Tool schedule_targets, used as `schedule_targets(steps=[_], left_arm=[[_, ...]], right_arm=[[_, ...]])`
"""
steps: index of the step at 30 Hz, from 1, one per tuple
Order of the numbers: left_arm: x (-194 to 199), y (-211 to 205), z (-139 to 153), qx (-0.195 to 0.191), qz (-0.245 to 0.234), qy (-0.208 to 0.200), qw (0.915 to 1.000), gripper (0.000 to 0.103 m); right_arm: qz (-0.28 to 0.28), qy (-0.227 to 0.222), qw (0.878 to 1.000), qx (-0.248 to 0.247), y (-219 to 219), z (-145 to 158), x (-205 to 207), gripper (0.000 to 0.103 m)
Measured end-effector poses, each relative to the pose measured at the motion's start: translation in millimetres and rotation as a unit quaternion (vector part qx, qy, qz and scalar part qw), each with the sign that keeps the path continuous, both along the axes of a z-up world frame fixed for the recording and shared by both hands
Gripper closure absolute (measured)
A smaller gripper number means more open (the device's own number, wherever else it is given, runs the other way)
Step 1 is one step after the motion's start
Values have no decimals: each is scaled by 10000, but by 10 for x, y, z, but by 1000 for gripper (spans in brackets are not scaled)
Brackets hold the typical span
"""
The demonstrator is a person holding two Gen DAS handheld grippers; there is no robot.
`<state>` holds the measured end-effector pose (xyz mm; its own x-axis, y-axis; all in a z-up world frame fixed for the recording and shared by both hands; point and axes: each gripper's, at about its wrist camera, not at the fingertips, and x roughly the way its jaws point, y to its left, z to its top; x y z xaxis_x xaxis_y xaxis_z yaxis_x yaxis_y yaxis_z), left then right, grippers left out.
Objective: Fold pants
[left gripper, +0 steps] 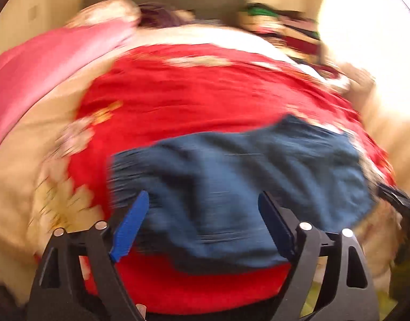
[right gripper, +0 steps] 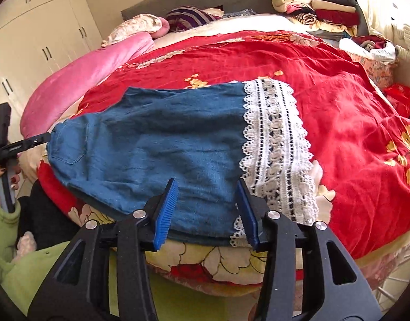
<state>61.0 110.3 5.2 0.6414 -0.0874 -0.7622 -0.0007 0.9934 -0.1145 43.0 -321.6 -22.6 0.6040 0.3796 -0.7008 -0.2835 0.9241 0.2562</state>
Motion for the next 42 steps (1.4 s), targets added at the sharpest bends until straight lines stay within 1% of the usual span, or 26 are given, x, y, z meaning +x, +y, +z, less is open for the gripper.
schedule_targets(steps=[1,2,3,4,7,8,9,10,12,14,15,16,17,19,20,23,24,26,28,30,33,35,36,38,39,42], left_arm=[[7,126,-54,-113,188,80,9997,17],[18,179,-69,-114,292,108,9994,12],[21,228,-93,-80,419,129,9990,10],[26,282,-123,-21,552,163,9983,10],[99,311,-228,-49,597,352,9976,10],[120,293,-262,-73,583,358,9976,16],[130,287,-286,-169,523,317,9980,46],[126,285,-325,-345,455,285,9980,56],[117,268,-314,-269,481,213,9983,60],[50,287,-255,-36,559,89,9984,60],[34,299,-216,140,604,43,9981,60],[31,308,-200,199,613,29,9979,60],[37,312,-204,210,613,50,9979,59],[58,285,-278,383,594,177,9973,57],[80,268,-338,448,568,272,9970,55],[59,309,-328,289,610,258,9974,52],[40,315,-280,275,628,234,9974,47],[-43,297,-92,434,685,48,9967,39],[-126,249,134,543,615,-202,9964,37],[-167,181,309,573,516,-411,9962,29],[-115,-10,553,456,169,-698,9964,27],[16,-215,659,507,-125,-778,9956,27],[109,-356,700,526,-362,-832,9945,27],[287,-553,714,412,-735,-836,9929,27],[420,-696,699,366,-979,-781,9915,27],[711,-980,597,286,-1406,-577,9880,27]], right_arm=[[34,-5,10000,-20,20,-2,6,59],[61,-2,10000,-40,40,-8,12,59],[79,9,10000,-46,52,-17,20,58],[102,30,9999,-47,70,-29,30,58],[166,68,9998,-70,126,-45,33,52],[187,61,9998,-104,146,-44,28,50],[196,67,9997,-164,167,-51,36,48],[202,87,9996,-195,177,-60,42,48],[192,185,9993,-259,186,-97,50,47],[136,328,9986,-390,176,-156,56,47],[121,373,9984,-397,162,-179,53,47],[128,437,9984,-331,143,-205,51,47],[139,464,9984,-297,139,-220,44,47],[149,452,9983,-345,148,-234,25,47],[147,469,9982,-329,145,-245,22,47],[118,494,9984,-255,123,-258,23,47],[127,482,9985,-242,121,-247,13,47],[141,452,9987,-199,111,-220,0,47],[138,368,9992,-86,85,-159,-26,47],[101,171,9998,-16,44,-58,-62,47],[35,-84,10000,31,-12,78,-59,47],[-14,-178,9998,24,-36,132,-21,46],[-47,-214,9998,26,-48,152,2,46],[-48,-261,9996,44,-50,178,53,46],[-44,-292,9996,27,-42,190,76,46],[3,-331,9994,-31,-14,199,164,45]])
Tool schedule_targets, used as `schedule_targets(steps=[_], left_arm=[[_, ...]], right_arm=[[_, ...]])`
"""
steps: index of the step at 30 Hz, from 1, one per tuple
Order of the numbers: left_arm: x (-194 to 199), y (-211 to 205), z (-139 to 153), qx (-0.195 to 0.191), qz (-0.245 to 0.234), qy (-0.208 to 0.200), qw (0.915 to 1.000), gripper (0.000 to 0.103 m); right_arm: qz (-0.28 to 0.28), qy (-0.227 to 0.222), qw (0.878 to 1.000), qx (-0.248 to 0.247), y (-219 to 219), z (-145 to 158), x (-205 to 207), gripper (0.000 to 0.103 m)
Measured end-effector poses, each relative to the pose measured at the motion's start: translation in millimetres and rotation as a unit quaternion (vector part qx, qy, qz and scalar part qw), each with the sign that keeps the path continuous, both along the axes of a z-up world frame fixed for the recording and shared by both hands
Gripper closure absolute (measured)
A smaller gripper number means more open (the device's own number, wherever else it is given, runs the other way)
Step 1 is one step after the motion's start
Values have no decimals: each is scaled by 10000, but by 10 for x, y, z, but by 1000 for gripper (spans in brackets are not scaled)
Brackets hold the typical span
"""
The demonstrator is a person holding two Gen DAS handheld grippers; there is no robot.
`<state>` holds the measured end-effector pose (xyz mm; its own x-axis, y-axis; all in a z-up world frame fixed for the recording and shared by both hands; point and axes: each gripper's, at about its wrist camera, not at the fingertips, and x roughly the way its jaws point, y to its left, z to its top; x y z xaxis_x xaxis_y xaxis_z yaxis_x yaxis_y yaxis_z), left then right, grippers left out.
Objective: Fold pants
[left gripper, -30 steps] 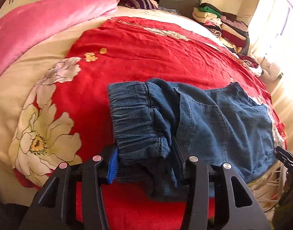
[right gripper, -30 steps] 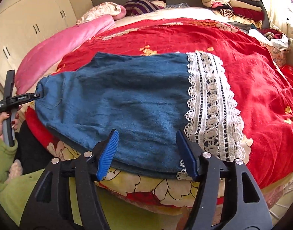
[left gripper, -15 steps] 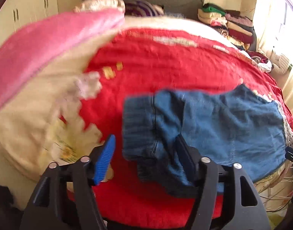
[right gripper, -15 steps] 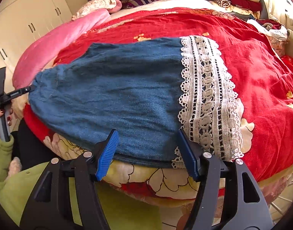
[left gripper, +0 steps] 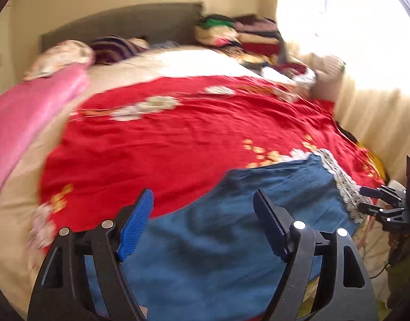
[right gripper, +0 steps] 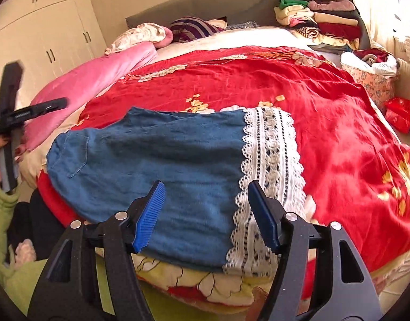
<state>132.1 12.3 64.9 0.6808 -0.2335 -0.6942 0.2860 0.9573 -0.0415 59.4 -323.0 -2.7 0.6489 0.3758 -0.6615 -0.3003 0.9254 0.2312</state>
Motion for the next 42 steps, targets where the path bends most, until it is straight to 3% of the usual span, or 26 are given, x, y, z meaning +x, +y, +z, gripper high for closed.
schedule_targets(steps=[6,9,13,16,17,18,20,21,24,28,31,36,39,42], left_arm=[[614,-445,-429,137,-545,529,9970,27],[789,-522,-631,88,-598,745,9954,18],[977,-560,-880,204,-463,1029,9934,18],[1028,-535,-998,-85,-461,1199,9917,22],[1024,-526,-1014,-240,-516,1217,9909,41],[1021,-519,-1022,-372,-560,1237,9900,72],[989,-517,-1006,-549,-589,1173,9898,93],[974,-515,-985,-590,-600,1115,9902,95],[964,-408,-869,-856,-411,801,9923,96],[1045,-485,-1083,-515,-284,1065,9926,96],[1031,-489,-1117,-616,-322,1076,9918,96],[1041,-389,-1123,-677,-289,1096,9912,79],[1041,-363,-1125,-649,-280,1072,9917,67],[1043,-344,-1147,-667,-281,1076,9916,64]], right_arm=[[-47,125,9999,-14,-28,-98,182,45],[-37,277,9996,20,-34,-202,219,45],[-58,470,9989,5,-44,-352,228,45],[-57,484,9988,10,-50,-378,211,45],[-58,488,9988,3,-51,-385,208,45],[-56,493,9988,-12,-47,-390,205,45],[-45,496,9987,-78,-32,-396,193,45],[-43,496,9987,-93,-28,-398,190,45],[-22,489,9987,-138,-25,-412,162,45],[54,525,9981,-309,5,-419,149,45],[55,499,9987,-127,-80,-261,205,45],[-423,114,9990,-73,-374,61,627,45],[-566,416,9975,36,-511,-7,1081,45],[-574,833,9947,182,-548,-195,1377,45]])
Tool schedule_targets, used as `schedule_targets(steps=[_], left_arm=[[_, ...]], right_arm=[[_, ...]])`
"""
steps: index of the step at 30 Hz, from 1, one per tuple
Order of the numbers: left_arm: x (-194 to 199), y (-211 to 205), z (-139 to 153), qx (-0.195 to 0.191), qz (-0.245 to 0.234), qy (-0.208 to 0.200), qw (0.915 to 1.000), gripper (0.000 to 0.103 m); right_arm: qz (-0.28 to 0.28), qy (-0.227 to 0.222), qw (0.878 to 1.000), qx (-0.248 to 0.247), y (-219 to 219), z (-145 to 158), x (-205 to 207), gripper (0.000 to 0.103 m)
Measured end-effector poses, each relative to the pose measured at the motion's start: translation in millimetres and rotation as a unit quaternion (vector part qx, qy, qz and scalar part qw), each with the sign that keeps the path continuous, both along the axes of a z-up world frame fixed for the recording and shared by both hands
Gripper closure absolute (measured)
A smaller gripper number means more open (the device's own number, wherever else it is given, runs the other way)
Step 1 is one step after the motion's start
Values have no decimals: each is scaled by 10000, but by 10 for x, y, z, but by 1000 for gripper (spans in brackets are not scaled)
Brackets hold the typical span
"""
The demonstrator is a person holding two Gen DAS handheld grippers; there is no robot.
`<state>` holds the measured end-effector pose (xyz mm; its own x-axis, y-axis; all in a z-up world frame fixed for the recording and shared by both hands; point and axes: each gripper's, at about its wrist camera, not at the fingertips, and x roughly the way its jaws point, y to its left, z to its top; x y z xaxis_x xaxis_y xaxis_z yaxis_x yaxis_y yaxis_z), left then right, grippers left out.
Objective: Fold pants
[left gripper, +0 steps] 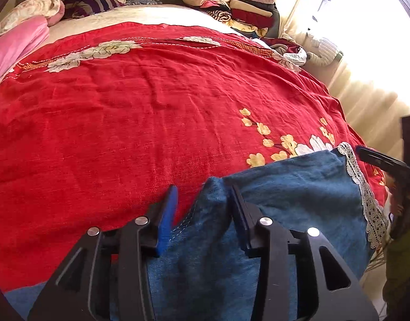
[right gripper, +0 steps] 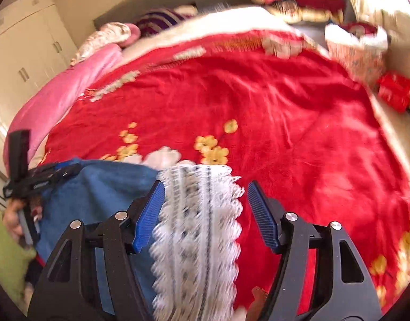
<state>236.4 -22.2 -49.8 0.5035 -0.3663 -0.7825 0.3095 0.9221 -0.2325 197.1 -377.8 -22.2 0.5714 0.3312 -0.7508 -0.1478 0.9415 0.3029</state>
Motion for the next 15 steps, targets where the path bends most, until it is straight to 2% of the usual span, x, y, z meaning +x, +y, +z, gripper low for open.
schedule_targets(steps=[1,2,4,5,6,7,9,12,15], left_arm=[[-2,6,-4,-8,-5,3,10000,64],[0,2,-11,-3,-19,8,10000,64],[-8,-12,-16,11,-28,-18,10000,67],[-18,-16,-15,-47,-30,-25,10000,88],[-32,-24,-13,-126,-48,-22,9999,96],[-70,-48,10,-55,15,-114,9999,97],[-123,-109,81,140,34,-311,9994,97],[-129,-159,297,99,27,-616,9980,97],[-34,-239,381,224,70,-686,9974,97]], right_arm=[[26,254,9997,22,4,-124,99,45],[55,358,9993,20,15,-201,134,50],[197,379,9990,139,43,-312,125,67],[306,304,9989,196,51,-321,80,78],[394,229,9987,247,60,-306,37,91],[514,96,9978,405,53,-274,-19,91],[524,-274,9974,424,15,-144,-125,92],[492,-760,9951,389,-58,94,-142,93],[485,-1025,9935,-11,-37,289,4,92]])
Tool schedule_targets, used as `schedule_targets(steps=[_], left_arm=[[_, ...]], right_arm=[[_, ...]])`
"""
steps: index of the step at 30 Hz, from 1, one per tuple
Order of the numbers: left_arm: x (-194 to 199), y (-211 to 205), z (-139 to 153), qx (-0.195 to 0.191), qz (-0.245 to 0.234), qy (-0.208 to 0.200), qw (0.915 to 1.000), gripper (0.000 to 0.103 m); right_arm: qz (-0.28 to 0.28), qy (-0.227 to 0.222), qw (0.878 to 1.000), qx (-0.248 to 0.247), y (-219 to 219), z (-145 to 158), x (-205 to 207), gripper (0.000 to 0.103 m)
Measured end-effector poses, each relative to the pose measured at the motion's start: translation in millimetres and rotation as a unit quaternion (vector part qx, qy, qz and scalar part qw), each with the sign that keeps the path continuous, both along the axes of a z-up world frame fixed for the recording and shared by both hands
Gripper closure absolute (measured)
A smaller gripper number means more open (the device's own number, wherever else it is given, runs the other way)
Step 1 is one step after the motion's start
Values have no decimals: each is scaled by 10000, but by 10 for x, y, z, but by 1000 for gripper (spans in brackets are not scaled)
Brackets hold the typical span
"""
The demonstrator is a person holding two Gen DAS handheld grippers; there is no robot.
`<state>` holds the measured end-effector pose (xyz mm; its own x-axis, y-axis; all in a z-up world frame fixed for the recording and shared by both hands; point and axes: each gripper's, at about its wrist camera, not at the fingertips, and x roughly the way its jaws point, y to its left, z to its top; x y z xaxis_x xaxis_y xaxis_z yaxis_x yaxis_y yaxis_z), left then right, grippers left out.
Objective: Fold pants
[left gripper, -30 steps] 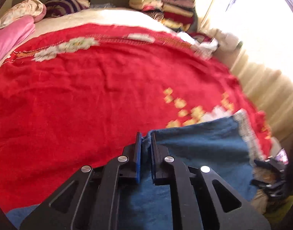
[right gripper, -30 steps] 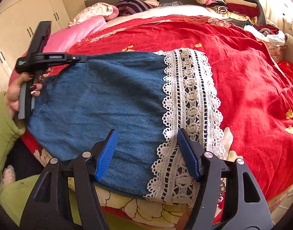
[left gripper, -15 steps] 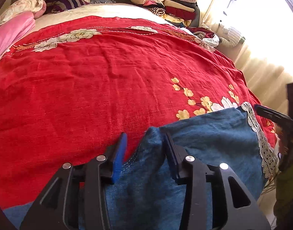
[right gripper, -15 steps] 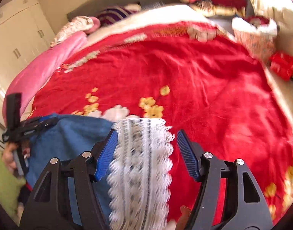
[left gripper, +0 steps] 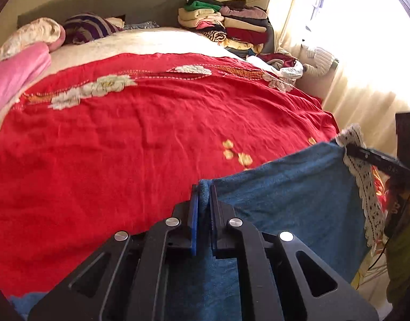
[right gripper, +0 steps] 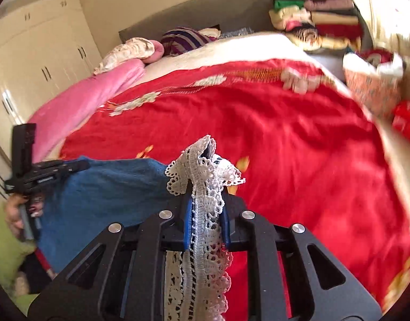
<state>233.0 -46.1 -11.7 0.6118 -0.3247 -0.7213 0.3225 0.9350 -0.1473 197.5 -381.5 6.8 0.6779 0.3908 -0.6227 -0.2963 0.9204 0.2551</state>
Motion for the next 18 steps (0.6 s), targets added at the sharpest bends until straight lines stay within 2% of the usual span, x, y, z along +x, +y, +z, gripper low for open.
schedule_targets(steps=[2,4,5,6,7,9,10,12,14,16,18], left_arm=[[52,-42,-35,158,37,21,9999,97],[130,-48,-152,265,152,149,9994,97],[159,-32,-230,273,235,233,9991,96],[168,-22,-279,278,282,268,9989,92],[176,-10,-349,308,325,319,9985,88],[142,20,-408,289,374,279,9985,78],[116,45,-403,245,391,260,9986,76],[74,85,-361,276,467,237,9982,60],[-39,110,-250,336,480,85,9982,55],[-156,115,-142,333,464,-44,9984,54],[-272,123,-50,339,497,-129,9981,39]], right_arm=[[7,18,9995,-312,64,-4,156,91],[-20,322,9985,-442,77,-143,300,90],[-28,530,9973,-515,100,-256,383,87],[-111,656,9955,-682,130,-366,449,77],[-206,700,9943,-779,127,-435,466,72],[-377,680,9953,-572,59,-462,431,67],[-471,626,9959,-460,2,-431,380,66],[-661,455,9965,-244,-122,-307,216,62],[-774,272,9965,-154,-210,-183,40,58],[-793,140,9967,-55,-273,-90,-149,53],[-833,89,9965,-5,-329,-19,-360,45]])
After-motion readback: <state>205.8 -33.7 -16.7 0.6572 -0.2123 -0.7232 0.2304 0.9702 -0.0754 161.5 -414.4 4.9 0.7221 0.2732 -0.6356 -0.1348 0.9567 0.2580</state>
